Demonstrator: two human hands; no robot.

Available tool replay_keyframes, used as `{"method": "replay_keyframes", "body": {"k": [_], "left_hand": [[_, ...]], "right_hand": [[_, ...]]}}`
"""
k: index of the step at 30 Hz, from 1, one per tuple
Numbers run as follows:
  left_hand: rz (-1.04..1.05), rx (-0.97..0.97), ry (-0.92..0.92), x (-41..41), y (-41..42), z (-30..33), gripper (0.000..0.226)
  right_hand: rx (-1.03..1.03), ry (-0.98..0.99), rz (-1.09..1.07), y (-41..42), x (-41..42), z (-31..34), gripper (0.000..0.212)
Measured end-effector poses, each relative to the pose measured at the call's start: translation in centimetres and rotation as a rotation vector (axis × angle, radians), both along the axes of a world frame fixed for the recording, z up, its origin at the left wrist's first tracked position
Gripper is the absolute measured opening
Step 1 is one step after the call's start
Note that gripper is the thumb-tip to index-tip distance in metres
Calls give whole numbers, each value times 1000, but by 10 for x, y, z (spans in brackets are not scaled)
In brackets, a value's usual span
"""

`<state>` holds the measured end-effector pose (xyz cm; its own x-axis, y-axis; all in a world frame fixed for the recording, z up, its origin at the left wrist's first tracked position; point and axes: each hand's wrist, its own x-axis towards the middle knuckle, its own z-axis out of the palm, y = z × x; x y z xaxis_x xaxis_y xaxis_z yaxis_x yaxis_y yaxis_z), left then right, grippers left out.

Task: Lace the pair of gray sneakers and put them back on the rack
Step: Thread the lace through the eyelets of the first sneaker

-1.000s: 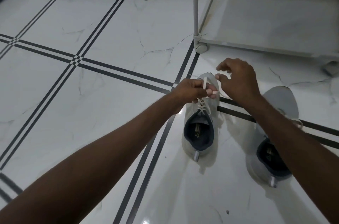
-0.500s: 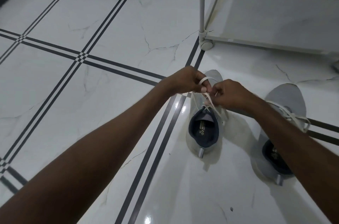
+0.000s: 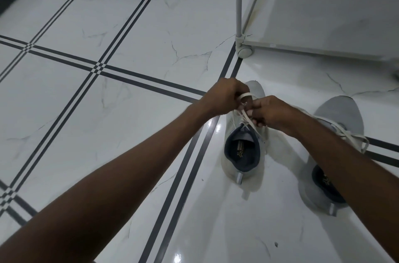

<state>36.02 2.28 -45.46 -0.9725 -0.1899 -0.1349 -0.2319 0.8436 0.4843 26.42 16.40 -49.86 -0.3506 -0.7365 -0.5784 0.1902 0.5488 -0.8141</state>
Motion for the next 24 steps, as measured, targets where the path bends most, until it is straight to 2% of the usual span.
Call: {"method": "replay_keyframes", "body": {"k": [2,4,7,10,12,14,17,19,22,24], "left_hand": [[92,80,9,3,-6,0,15],[141,111,16,5,-10,-6,16],[201,205,-20,6,-14,-10,15],[125,345,-129,9,-20,-1,12],[37,278,-196,9,-22,1,12],[-3,115,-191,8,-17,-2,11],[-18,-56,-35,7,-4,-10,7],[29,-54,70,7,6,-16,5],[221,83,149,8,11,-21,5],[360,254,121,12,6,-23,9]], "right_hand": [[-8,-36,59,2,-1,-1,27],[-14,-47,82,4,-2,-3,21],[9,35,89,4,-3,-5,11],[37,114,79,2,-1,-6,9],[33,49,13,2,-2,-6,3],[36,-50,-18,4,-5,-4,9],[33,-184,24,5,-7,0,24],[26,-218,56,6,-5,2,24],[32,-122,-45,6,-5,0,18],[13,100,-147,9,-10,2,11]]}}
